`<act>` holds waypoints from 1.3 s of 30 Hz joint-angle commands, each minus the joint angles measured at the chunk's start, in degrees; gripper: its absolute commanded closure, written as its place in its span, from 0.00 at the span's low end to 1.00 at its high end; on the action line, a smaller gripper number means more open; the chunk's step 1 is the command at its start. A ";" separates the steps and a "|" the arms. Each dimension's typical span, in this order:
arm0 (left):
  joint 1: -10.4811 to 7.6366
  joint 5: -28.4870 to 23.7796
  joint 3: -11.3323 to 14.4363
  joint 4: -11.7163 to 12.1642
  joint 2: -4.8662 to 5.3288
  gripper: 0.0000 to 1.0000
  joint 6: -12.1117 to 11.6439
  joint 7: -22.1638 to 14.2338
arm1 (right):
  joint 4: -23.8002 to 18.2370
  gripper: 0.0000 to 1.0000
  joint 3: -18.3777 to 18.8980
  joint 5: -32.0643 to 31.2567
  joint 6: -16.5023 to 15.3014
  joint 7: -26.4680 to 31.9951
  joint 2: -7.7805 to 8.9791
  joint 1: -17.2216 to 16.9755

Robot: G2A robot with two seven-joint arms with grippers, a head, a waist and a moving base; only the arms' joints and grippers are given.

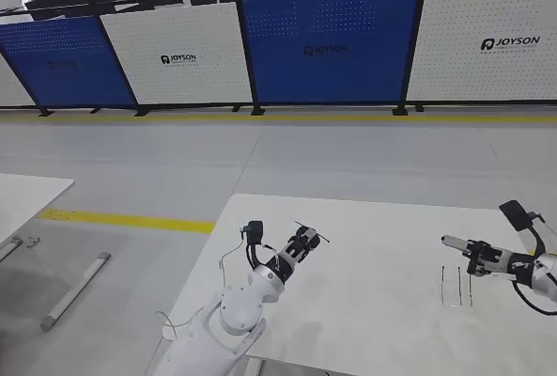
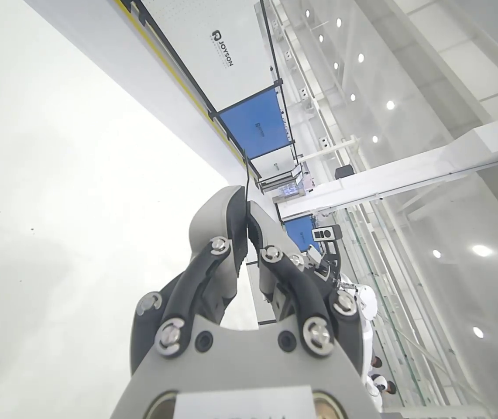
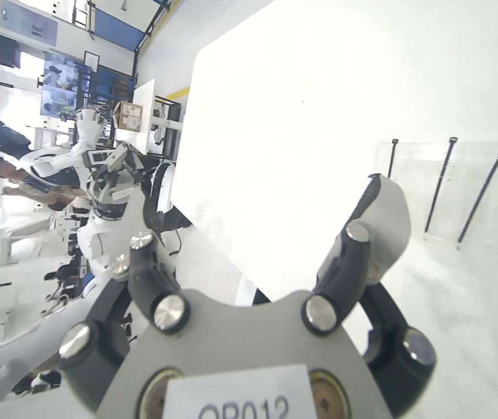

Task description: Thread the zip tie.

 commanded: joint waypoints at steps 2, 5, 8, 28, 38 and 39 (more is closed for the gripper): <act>0.00 0.00 0.00 0.00 0.00 1.00 0.00 0.00 | 0.00 0.00 0.00 0.63 0.00 0.05 0.00 0.00; 0.00 0.00 0.00 0.00 0.00 1.00 0.00 0.00 | 0.00 0.00 0.00 0.63 0.00 0.05 0.00 0.00; 0.00 0.00 0.00 0.00 0.00 1.00 0.00 0.00 | -1.39 0.00 -0.42 -1.84 -1.63 -1.83 0.15 -0.77; 0.00 0.00 0.00 0.00 0.00 1.00 0.00 0.00 | 0.90 0.00 -14.89 -32.40 8.54 4.28 0.01 10.81; 0.00 0.00 0.00 0.00 0.00 1.00 0.00 0.00 | 0.90 0.00 -14.89 -32.40 8.54 4.28 0.01 10.81; 0.00 0.00 0.00 0.00 0.00 1.00 0.00 0.00 | 0.90 0.00 -14.89 -32.40 8.54 4.28 0.01 10.81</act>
